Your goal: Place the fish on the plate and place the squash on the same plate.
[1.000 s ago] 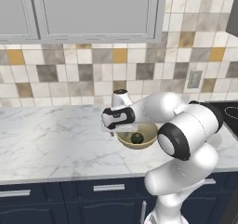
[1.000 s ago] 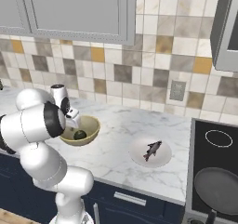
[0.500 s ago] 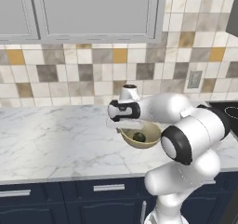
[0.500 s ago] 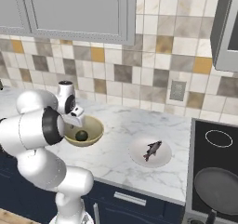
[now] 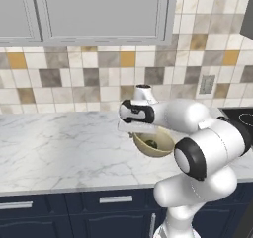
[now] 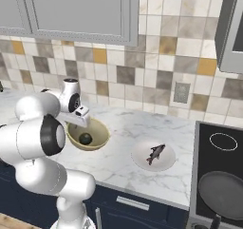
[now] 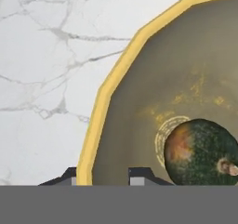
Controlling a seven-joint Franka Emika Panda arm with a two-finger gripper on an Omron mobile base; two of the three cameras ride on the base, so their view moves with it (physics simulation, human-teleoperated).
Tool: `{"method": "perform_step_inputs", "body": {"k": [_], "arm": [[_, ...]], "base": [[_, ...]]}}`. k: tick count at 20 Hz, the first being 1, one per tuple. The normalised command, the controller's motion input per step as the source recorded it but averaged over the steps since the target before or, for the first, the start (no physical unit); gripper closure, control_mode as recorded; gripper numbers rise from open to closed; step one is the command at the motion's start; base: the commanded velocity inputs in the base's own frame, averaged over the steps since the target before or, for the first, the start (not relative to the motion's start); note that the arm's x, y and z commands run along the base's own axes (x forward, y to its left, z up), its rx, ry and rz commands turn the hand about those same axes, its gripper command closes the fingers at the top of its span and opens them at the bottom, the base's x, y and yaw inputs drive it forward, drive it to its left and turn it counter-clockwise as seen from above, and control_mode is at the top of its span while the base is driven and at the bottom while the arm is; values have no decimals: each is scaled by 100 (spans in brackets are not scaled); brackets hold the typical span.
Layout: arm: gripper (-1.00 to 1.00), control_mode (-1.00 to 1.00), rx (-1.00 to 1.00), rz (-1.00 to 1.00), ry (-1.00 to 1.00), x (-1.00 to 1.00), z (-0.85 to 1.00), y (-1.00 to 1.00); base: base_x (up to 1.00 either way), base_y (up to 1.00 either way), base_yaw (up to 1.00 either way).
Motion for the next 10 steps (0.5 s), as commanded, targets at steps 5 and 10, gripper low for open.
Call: {"method": "perform_step_inputs", "body": {"k": [5,10], "arm": [[100,-100,-12,5,14,-6,14,-26],[100,-100,-13,4,11,-5,9,-20]], "base": [[0,0,0],[0,0,0]]}}
